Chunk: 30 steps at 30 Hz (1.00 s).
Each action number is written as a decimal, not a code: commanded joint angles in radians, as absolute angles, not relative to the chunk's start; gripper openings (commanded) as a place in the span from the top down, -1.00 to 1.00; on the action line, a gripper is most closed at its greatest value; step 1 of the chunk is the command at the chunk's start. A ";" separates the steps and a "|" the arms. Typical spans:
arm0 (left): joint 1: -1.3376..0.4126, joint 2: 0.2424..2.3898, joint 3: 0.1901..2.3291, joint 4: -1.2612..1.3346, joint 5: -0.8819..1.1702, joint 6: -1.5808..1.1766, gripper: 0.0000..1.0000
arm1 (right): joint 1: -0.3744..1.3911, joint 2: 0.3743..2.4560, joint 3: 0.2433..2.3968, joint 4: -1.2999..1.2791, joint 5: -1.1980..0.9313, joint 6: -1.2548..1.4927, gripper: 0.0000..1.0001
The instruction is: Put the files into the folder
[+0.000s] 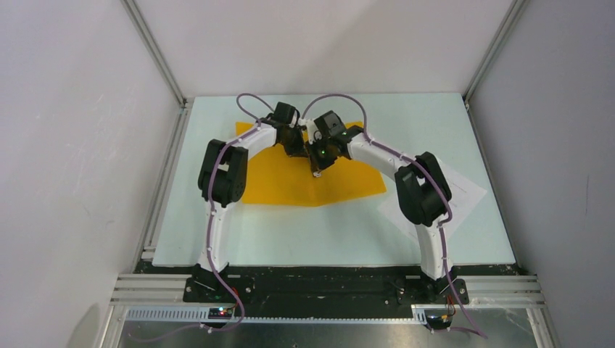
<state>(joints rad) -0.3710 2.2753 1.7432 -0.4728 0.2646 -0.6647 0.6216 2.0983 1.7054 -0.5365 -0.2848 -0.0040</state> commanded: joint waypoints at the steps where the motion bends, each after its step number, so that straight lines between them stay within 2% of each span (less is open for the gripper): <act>1: -0.378 2.301 1.735 -0.460 0.261 -0.777 1.00 | 0.639 2.025 1.643 -0.495 -0.184 -0.057 1.00; 3: -0.380 2.305 1.731 -0.460 0.275 -0.822 1.00 | 0.654 2.021 1.628 -0.481 -0.154 -0.070 0.97; 5: -0.383 2.309 1.724 -0.458 0.290 -0.859 1.00 | 0.669 2.022 1.617 -0.466 -0.119 -0.080 0.83; 6: -0.385 2.309 1.721 -0.454 0.298 -0.875 1.00 | 0.678 2.023 1.614 -0.462 -0.108 -0.086 0.70; 9: -0.391 2.311 1.716 -0.450 0.302 -0.893 1.00 | 0.692 2.032 1.603 -0.442 -0.069 -0.089 0.54; 24: -0.393 2.296 1.699 -0.455 0.288 -0.864 1.00 | 0.715 2.099 1.633 -0.431 0.082 -0.040 0.51; 30: -0.393 2.298 1.702 -0.457 0.288 -0.867 1.00 | 0.709 2.101 1.608 -0.447 0.079 -0.025 0.52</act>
